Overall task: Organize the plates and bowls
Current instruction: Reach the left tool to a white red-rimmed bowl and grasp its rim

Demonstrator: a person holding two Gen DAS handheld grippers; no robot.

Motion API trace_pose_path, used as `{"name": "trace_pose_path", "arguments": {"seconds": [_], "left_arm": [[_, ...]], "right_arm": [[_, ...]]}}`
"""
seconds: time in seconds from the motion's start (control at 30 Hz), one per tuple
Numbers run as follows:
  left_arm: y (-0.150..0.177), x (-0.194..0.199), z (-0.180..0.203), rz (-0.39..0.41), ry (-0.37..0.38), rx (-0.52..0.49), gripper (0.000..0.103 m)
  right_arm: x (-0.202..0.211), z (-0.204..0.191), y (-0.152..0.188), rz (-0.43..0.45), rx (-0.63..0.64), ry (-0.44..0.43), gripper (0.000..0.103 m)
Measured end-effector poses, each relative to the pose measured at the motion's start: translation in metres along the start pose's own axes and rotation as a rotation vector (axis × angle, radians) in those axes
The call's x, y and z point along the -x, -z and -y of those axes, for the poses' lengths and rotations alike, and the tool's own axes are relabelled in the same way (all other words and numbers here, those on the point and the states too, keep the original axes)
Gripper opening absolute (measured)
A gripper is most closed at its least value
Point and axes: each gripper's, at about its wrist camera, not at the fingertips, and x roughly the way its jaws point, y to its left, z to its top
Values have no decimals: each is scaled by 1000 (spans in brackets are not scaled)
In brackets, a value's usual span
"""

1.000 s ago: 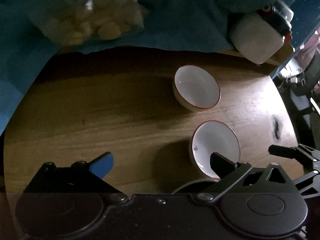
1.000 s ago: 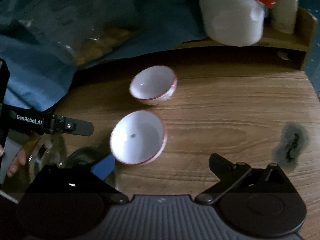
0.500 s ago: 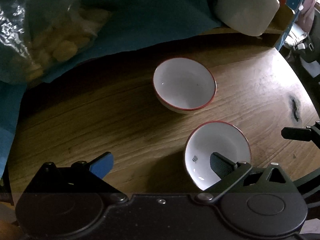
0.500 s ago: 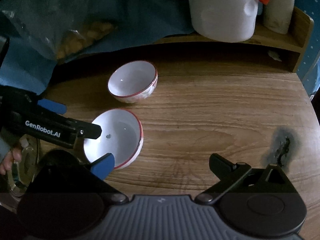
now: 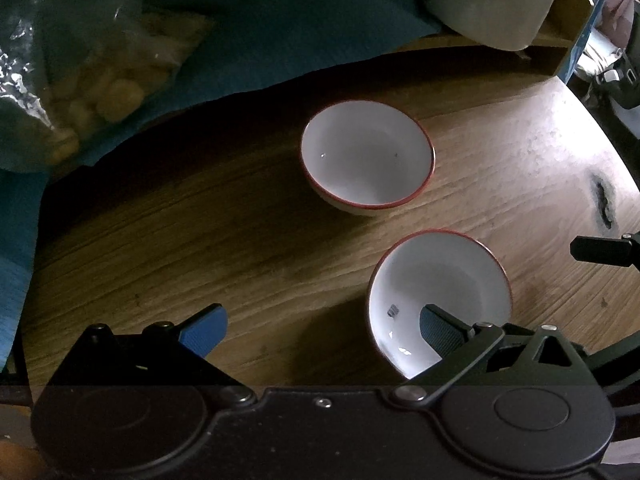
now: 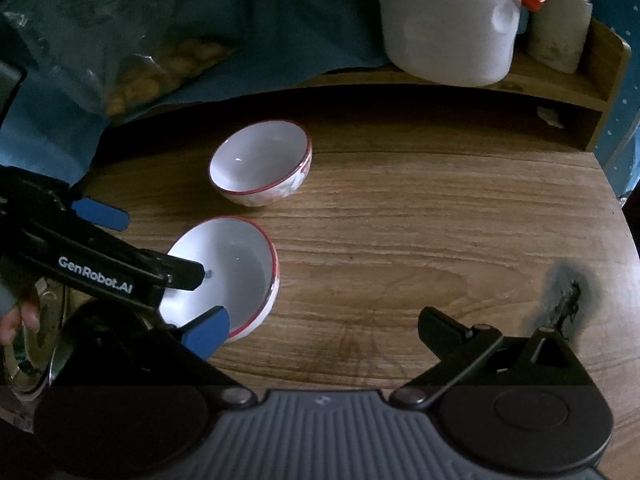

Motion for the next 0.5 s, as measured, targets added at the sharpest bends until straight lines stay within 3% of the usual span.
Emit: {"name": "trace_pose_path", "arguments": {"seconds": [0.23, 0.5], "left_arm": [[1, -1, 5, 7, -16, -16, 93], [5, 2, 4, 18, 46, -24, 76]], "right_arm": [[-3, -6, -1, 3, 18, -13, 88], [-7, -8, -2, -20, -15, -71, 77]]}}
